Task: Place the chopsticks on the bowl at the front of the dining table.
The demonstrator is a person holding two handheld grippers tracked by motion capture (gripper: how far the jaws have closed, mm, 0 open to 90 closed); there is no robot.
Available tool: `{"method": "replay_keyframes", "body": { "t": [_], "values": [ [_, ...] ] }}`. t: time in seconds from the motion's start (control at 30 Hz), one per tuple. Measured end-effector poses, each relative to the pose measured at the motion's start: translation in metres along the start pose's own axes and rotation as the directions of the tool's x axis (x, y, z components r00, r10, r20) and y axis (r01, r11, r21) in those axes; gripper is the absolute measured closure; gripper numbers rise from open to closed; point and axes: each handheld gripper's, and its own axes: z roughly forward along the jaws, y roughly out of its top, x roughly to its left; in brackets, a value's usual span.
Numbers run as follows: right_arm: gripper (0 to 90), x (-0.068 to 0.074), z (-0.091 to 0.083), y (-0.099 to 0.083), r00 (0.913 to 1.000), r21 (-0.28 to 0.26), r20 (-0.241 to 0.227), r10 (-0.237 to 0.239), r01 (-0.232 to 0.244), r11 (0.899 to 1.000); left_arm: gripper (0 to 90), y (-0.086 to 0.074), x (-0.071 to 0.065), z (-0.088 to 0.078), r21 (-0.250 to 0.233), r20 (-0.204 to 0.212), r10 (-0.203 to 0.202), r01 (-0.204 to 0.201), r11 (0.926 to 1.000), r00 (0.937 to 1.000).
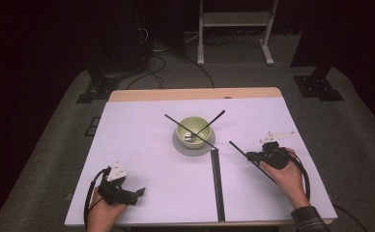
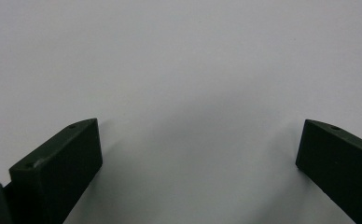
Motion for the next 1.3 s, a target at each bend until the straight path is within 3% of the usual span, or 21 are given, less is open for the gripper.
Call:
{"method": "replay_keyframes", "body": {
  "t": [1.3],
  "values": [
    [86.0,0.016,0.005,0.048,0.9991,-0.027,-0.037,-0.022,0.021,0.999,0.0,0.0,0.0,0.0,0.001,0.0,0.002,-0.002,1.0,1.0]
  ]
}}
